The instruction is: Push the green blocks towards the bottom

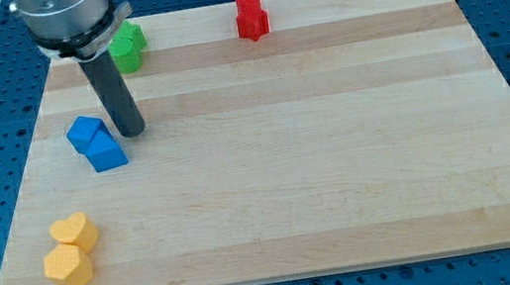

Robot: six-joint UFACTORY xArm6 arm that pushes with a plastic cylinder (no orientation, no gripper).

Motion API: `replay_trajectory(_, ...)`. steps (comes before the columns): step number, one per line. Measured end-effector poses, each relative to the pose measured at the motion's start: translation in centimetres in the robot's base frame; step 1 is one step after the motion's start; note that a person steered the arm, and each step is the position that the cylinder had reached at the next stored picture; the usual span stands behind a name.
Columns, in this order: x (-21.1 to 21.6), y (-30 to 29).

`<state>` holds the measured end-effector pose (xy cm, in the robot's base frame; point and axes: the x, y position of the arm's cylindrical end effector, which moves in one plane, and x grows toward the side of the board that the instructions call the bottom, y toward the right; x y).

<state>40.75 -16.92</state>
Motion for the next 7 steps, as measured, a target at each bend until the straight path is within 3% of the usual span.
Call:
replay_trajectory(3,-8.4,-9.4)
replay_trajectory(5,-20.8,-9.4)
replay_trajectory(6,-21.4,-3.0)
replay_trajectory(7,-16.8,-2.4)
